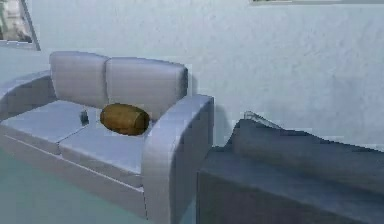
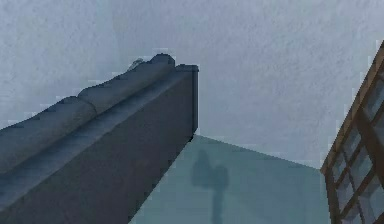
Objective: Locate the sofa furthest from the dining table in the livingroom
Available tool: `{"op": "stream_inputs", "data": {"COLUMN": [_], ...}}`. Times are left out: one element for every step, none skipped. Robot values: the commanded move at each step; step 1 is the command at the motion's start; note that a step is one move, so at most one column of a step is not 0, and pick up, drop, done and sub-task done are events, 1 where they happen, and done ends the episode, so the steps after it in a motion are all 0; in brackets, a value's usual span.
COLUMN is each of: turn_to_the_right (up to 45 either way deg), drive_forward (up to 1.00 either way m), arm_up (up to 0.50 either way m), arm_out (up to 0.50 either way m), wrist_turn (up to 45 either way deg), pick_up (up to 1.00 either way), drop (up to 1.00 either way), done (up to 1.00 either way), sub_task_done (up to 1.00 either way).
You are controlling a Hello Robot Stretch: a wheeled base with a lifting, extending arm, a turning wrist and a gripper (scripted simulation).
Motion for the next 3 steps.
{"op": "stream_inputs", "data": {"turn_to_the_right": [-45.0,-45.0,-18.0], "drive_forward": [0.0,0.0,0.0], "arm_up": [0.0,0.0,0.0], "arm_out": [0.0,0.0,0.0], "wrist_turn": [0.0,0.0,0.0], "pick_up": [0.0,0.0,0.0], "drop": [0.0,0.0,0.0], "done": [0.0,0.0,0.0], "sub_task_done": [0.0,0.0,0.0]}}
